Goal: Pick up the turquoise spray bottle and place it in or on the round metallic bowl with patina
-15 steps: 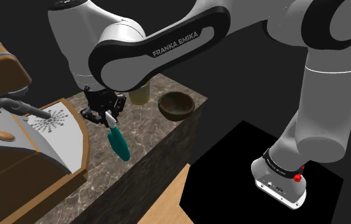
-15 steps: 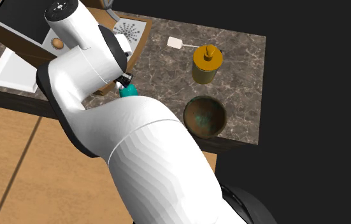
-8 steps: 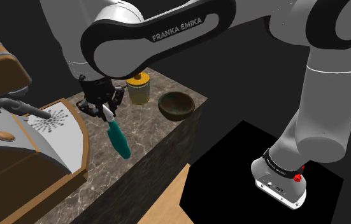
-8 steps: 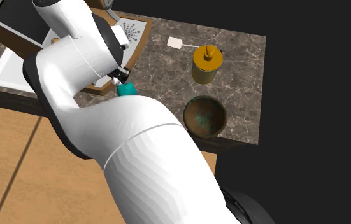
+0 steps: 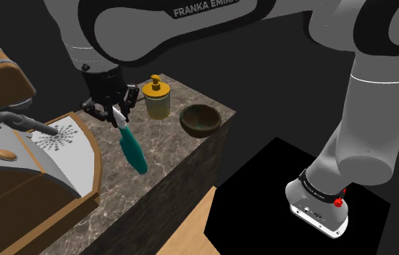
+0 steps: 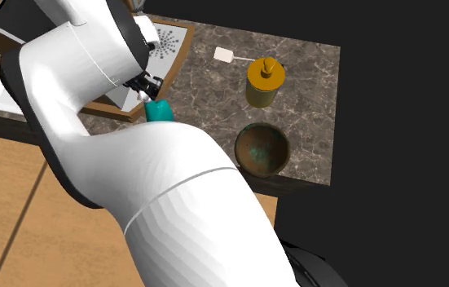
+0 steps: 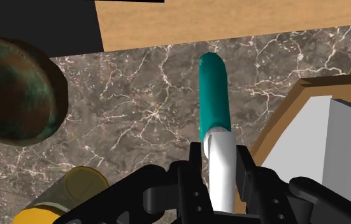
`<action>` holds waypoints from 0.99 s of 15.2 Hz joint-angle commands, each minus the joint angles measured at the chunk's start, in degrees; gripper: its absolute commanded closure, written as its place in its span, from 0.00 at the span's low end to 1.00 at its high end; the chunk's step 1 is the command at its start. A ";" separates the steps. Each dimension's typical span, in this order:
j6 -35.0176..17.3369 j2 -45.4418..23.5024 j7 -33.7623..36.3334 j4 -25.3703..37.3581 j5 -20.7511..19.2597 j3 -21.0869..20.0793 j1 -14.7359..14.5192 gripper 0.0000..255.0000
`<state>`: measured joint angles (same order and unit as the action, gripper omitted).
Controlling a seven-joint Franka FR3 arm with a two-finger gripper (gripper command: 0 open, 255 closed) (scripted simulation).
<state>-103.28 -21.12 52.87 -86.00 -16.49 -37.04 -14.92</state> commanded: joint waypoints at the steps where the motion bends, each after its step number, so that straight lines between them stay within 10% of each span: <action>1: 1.65 0.11 -0.19 1.57 0.15 -0.10 -0.19 1.00; 15: 13.25 -1.49 -1.08 14.80 -0.51 -0.27 -2.77 1.00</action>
<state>-90.93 -22.64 51.92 -72.09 -17.02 -37.29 -17.57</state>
